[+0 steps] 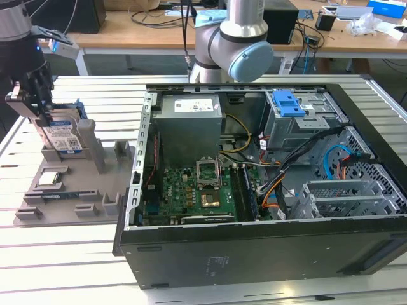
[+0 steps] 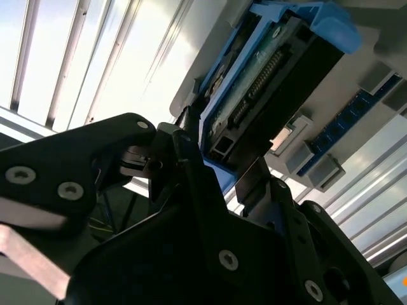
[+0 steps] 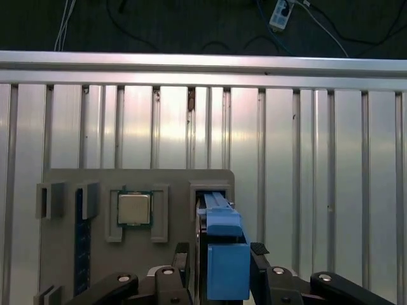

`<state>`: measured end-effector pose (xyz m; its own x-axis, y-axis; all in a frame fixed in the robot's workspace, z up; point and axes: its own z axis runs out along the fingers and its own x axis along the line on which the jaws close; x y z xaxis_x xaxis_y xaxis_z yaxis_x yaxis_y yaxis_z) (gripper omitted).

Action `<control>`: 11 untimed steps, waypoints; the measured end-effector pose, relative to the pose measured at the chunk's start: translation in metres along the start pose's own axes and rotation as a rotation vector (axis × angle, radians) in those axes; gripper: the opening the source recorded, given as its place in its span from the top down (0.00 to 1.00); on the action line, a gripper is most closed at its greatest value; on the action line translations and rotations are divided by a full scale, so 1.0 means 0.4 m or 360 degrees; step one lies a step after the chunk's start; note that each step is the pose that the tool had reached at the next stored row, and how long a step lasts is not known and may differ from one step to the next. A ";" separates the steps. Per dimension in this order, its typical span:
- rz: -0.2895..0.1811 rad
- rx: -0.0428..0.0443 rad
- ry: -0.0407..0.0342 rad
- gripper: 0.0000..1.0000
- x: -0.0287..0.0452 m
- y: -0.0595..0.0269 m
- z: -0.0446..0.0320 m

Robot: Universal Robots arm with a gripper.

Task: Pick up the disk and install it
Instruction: 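Pick up the disk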

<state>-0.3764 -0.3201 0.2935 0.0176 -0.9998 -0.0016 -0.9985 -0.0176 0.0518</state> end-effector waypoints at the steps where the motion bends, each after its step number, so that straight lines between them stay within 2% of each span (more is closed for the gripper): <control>1: 0.0000 0.0000 0.0001 0.52 0.000 0.000 0.004; 6: 0.0000 0.0002 0.0001 0.52 0.000 0.000 0.008; 7: 0.0000 0.0047 0.0002 0.52 0.000 0.000 0.009; 8: 0.0000 0.0077 0.0002 0.52 0.000 0.001 0.009; 11: 0.0000 0.0083 0.0002 0.52 0.000 0.001 0.009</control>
<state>-0.3769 -0.3200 0.2900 0.0175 -0.9998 -0.0001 -0.9998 -0.0175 -0.0003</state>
